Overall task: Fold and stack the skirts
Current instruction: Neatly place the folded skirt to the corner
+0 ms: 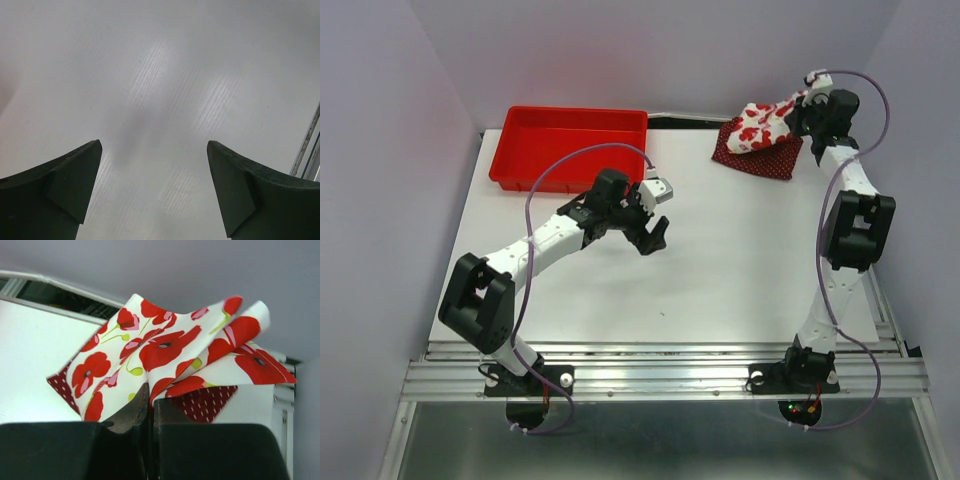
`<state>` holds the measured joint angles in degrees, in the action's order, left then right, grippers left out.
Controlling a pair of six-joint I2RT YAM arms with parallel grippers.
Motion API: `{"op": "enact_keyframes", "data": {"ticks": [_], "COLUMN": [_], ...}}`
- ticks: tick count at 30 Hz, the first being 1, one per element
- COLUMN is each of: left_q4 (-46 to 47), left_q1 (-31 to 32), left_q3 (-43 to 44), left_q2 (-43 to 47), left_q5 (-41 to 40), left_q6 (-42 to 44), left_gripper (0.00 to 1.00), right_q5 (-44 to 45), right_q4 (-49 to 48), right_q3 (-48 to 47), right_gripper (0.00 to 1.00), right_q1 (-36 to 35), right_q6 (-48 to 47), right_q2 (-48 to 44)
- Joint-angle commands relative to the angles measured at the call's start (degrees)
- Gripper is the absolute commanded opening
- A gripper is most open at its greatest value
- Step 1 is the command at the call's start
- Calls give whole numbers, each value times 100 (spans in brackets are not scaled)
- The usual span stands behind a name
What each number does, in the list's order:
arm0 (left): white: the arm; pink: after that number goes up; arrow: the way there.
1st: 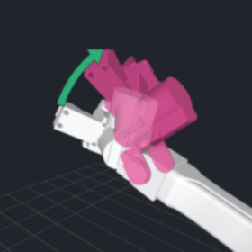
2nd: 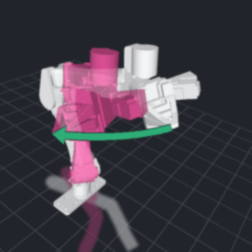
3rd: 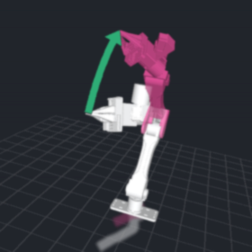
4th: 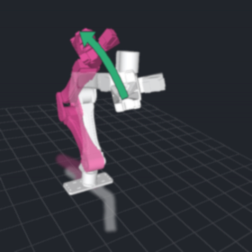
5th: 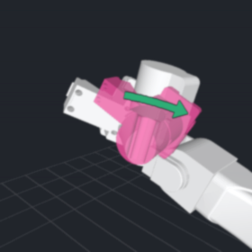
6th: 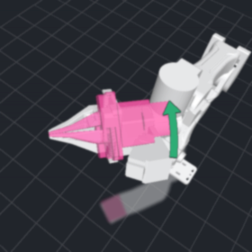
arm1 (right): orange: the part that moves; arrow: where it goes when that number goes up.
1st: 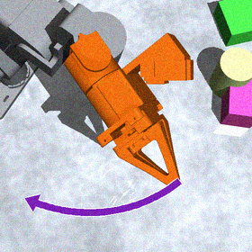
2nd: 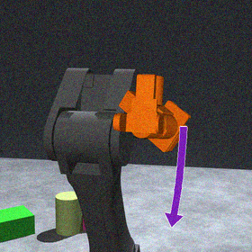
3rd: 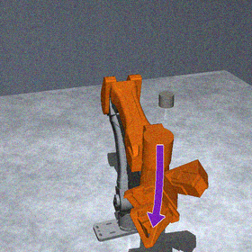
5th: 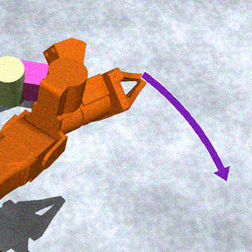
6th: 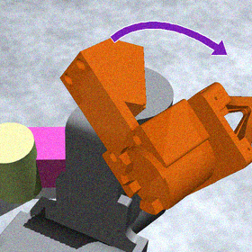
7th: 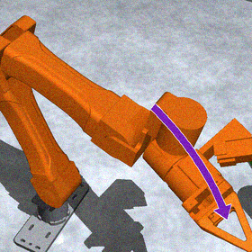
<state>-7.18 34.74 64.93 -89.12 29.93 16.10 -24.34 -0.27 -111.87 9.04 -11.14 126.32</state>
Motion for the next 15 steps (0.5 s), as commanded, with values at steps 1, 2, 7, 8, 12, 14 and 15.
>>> {"op": "enact_keyframes", "data": {"ticks": [1, 2, 7, 8, 12, 14, 15], "left_q4": [85, 42, -64, -82, -99, -99, -91], "left_q1": [-38, -38, -38, -38, -38, -38, -38], "left_q3": [2, 55, 169, 178, 170, 152, 152], "left_q2": [97, 71, 35, 27, 53, 62, 62], "left_q5": [136, 127, 136, 136, 136, 153, 153], "left_q6": [-37, -19, -1, -1, -1, -1, -10], "left_gripper": [98, 98, 98, 98, 98, 98, 98], "right_q5": [-18, -44, -62, -54, 148, 262, 385], "right_q4": [-702, -728, -519, -448, -307, -254, -245], "right_q3": [832, 1156, 1563, 1555, 1537, 1537, 1528], "right_gripper": [1, 1, 1, 1, 4, 22, 27], "right_q1": [72, 72, 124, 125, 177, 177, 229], "right_q6": [-64, -116, -450, -442, -416, -389, -389], "right_q2": [-406, -450, -249, -188, 85, 112, 112]}}
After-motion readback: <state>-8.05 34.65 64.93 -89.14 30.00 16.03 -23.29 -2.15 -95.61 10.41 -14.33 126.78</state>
